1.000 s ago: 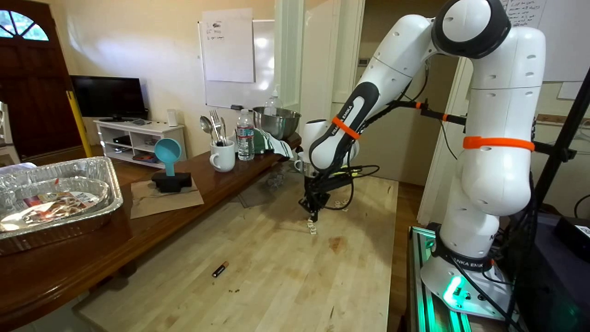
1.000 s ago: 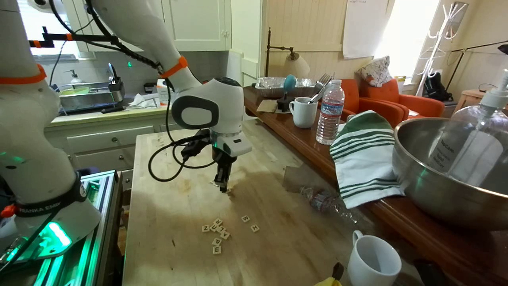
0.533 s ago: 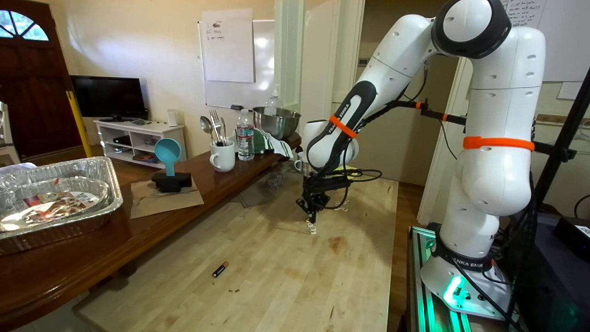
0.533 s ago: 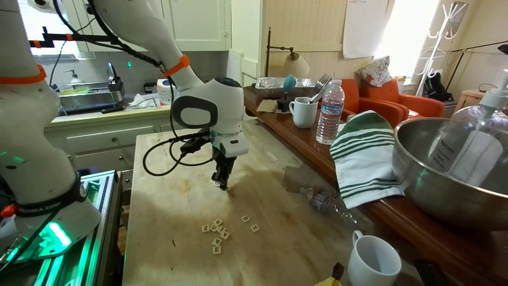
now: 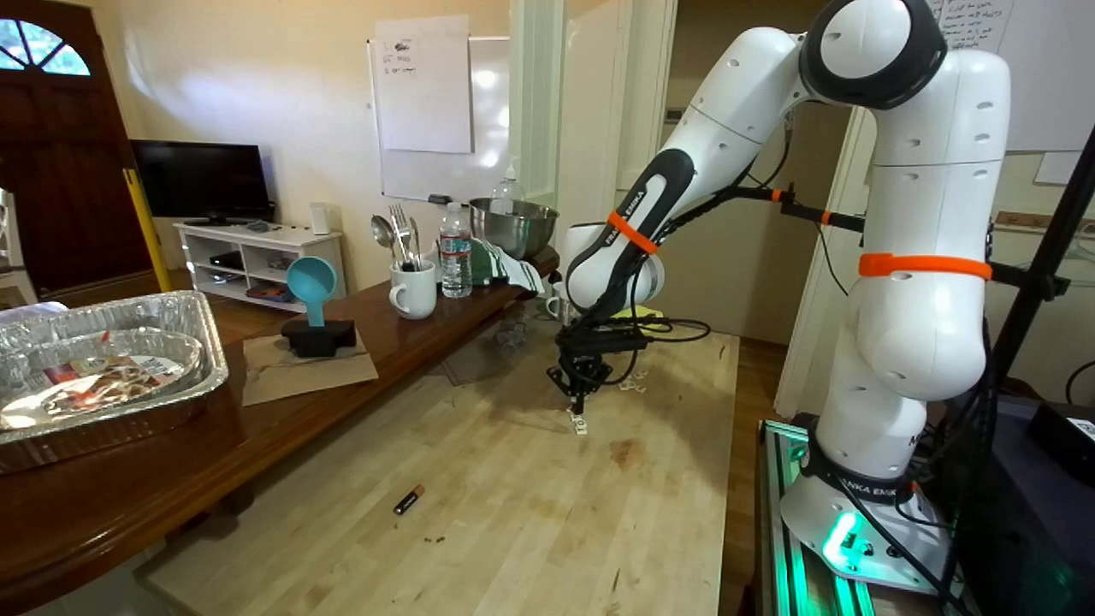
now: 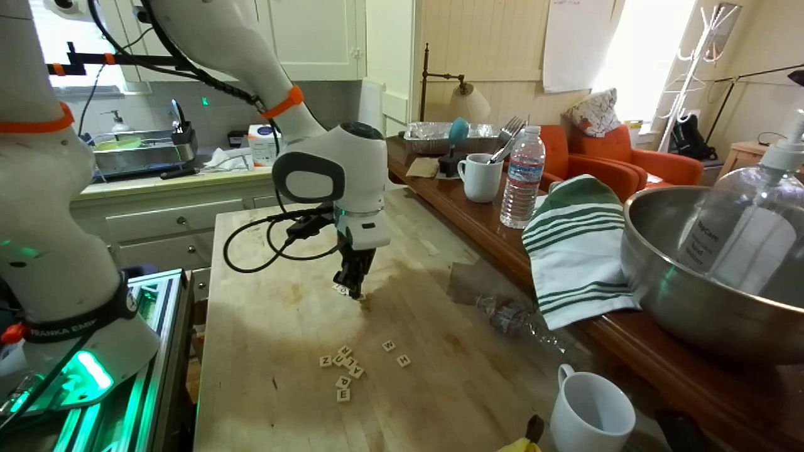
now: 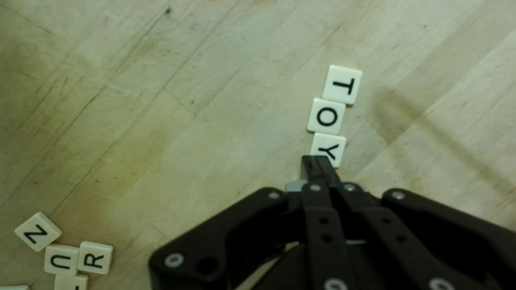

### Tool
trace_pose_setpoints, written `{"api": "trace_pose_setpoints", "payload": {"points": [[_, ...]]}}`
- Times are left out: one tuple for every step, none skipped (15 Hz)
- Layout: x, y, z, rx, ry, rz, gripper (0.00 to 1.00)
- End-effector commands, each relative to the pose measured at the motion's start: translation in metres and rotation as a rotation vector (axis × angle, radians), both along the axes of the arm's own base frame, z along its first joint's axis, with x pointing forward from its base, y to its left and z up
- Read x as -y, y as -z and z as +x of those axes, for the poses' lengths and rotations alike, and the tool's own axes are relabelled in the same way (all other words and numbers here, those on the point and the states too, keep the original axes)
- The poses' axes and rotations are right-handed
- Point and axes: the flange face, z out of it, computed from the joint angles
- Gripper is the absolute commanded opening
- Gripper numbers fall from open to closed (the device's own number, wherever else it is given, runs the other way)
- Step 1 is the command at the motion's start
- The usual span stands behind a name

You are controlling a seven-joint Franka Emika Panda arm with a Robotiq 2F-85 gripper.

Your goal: Create the word 'Toys'.

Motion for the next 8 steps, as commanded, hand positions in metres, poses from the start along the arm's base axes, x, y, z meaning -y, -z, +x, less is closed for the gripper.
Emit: {"api": "trace_pose_setpoints", "payload": {"points": [[-0.008,0.026,-0.001,-0.031,0.058,0.007,0.00],[-0.007,0.026,-0.001,-0.038,0.069,0.006,0.00],[-0.007,0.026,-0.001,-0.041,0.080,0.005,0.00],[-0.006,0.027,-0.002,-0.045,0.090,0.002,0.00],[-0.006,0.027,-0.002,-0.046,0.098,0.001,0.00],[-0.005,0.025,-0.002,-0.040,0.103,0.002,0.00],[-0.004,0.020,-0.001,-0.031,0.101,0.011,0.00],[-0.003,0.013,-0.001,-0.021,0.093,0.021,0.00]]}}
